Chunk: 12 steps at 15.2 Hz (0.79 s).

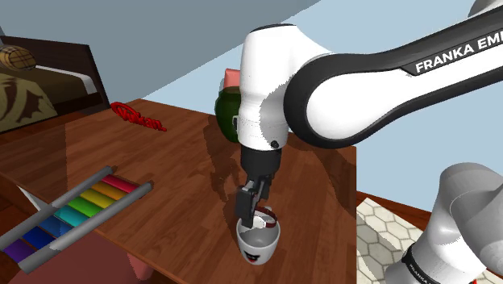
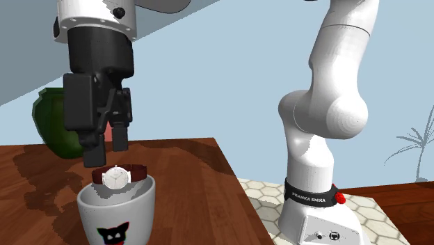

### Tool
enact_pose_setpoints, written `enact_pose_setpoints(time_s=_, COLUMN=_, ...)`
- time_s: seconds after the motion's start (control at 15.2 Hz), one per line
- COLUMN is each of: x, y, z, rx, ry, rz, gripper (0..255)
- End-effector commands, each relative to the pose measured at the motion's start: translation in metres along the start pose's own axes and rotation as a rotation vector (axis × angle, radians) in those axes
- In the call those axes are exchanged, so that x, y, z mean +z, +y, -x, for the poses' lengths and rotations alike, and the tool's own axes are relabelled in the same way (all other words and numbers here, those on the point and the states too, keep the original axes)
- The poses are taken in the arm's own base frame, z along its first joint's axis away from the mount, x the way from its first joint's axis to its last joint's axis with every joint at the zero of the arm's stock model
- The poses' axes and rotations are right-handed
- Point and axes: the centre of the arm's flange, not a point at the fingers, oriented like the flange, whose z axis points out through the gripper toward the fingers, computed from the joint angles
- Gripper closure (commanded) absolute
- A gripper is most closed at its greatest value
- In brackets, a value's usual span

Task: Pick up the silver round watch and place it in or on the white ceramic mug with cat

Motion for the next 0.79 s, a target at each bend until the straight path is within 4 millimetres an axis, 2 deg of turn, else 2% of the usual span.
enact_pose_setpoints(time_s=0.0, x=0.0, y=0.0, z=0.0, rx=0.0, ry=0.0, rz=0.0, gripper=0)
enact_pose_setpoints(time_s=0.26, x=-0.05, y=0.0, z=0.0, rx=0.0, ry=0.0, rz=0.0, gripper=0)
enact_pose_setpoints(time_s=0.73, x=-0.05, y=0.0, z=0.0, rx=0.0, ry=0.0, rz=0.0, gripper=0)
